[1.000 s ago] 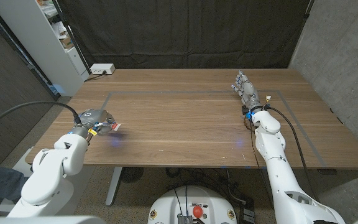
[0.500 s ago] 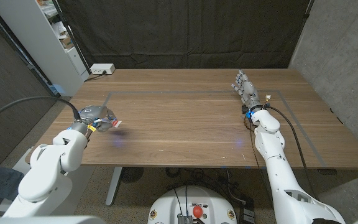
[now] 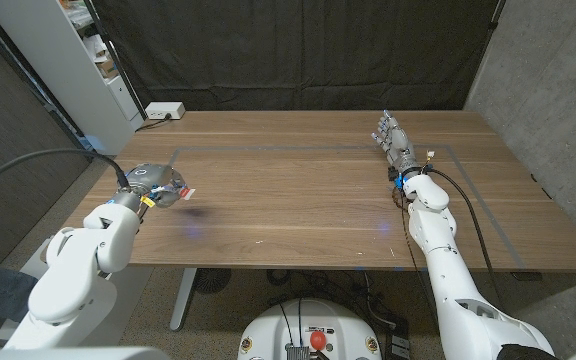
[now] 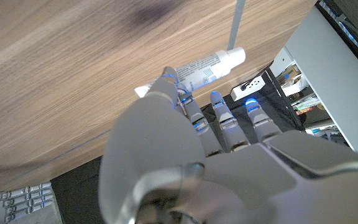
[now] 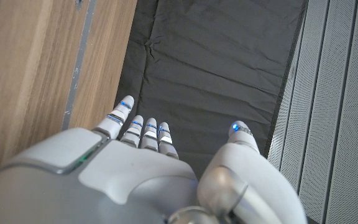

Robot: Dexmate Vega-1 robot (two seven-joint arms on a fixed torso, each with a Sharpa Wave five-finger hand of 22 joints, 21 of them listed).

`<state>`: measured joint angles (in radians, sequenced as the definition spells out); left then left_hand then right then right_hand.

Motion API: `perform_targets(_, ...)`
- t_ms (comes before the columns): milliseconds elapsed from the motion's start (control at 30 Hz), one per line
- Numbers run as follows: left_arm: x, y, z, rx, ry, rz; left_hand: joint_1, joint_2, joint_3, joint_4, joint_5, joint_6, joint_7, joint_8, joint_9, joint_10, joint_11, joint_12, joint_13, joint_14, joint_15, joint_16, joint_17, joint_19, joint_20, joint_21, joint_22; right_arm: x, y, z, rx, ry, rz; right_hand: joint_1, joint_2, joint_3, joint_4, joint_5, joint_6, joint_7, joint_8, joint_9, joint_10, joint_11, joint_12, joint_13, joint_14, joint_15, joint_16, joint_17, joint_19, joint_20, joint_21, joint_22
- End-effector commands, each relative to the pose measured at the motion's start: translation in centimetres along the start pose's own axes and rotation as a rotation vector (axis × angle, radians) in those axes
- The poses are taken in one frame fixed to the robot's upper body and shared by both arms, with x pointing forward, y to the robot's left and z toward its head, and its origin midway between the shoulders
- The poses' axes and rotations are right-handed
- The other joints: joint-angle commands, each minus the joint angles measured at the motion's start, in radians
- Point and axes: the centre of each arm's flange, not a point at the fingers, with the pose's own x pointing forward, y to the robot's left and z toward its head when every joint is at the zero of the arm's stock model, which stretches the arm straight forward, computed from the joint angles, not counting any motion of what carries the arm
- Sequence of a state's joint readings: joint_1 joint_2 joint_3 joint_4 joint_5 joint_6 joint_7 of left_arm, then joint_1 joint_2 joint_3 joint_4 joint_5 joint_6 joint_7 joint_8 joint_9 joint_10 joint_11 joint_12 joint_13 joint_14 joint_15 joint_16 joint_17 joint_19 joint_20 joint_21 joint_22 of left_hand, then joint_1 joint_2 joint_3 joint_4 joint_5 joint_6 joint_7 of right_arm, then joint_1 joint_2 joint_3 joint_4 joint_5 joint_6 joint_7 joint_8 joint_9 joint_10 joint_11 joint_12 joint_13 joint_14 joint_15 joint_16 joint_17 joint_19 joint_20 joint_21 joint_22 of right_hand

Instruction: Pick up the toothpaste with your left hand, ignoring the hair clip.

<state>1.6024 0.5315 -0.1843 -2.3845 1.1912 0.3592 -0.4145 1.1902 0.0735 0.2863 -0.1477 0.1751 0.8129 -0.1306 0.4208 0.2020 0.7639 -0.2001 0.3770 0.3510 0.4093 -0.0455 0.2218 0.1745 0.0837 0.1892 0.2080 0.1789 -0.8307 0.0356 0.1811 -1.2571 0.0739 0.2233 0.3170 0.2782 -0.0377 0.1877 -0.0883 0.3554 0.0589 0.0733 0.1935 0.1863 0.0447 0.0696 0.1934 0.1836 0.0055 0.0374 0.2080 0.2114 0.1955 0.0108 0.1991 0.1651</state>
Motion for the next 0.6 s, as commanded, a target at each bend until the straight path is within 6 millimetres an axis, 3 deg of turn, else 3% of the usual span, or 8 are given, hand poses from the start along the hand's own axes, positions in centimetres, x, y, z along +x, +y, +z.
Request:
perform_targets(33,-0.2,1.2,0.1,0.012,0.002,0.027,0.004,0.01,-0.006,-0.002,0.002,0.01,-0.001,-0.002,0.005,0.013,0.0,-0.003,0.005,0.011,-0.053,-0.002,0.002,0.0,-0.002,-0.004,0.003,0.2,-0.2,0.2,0.004,-0.009,-0.003,0.002,0.012,-0.004,0.002,0.004,0.008,0.0,0.004,0.002,0.003,0.002,0.002,0.005,0.006,0.0,0.003,0.002,0.013,0.001,-0.005,0.006)
perform_targets(600,-0.5,3.6,-0.1,0.042,-0.003,0.079,0.001,0.01,-0.011,-0.001,0.002,0.021,-0.001,0.002,0.006,0.024,-0.003,-0.007,0.012,0.014,-0.053,-0.005,0.002,-0.002,-0.006,-0.005,0.003,0.1,-0.2,0.4,0.001,-0.015,-0.009,0.004,0.016,-0.004,0.002,0.003,0.012,0.002,0.005,0.002,0.006,0.002,0.002,0.005,0.006,0.0,0.003,0.002,0.013,0.0,-0.005,0.006)
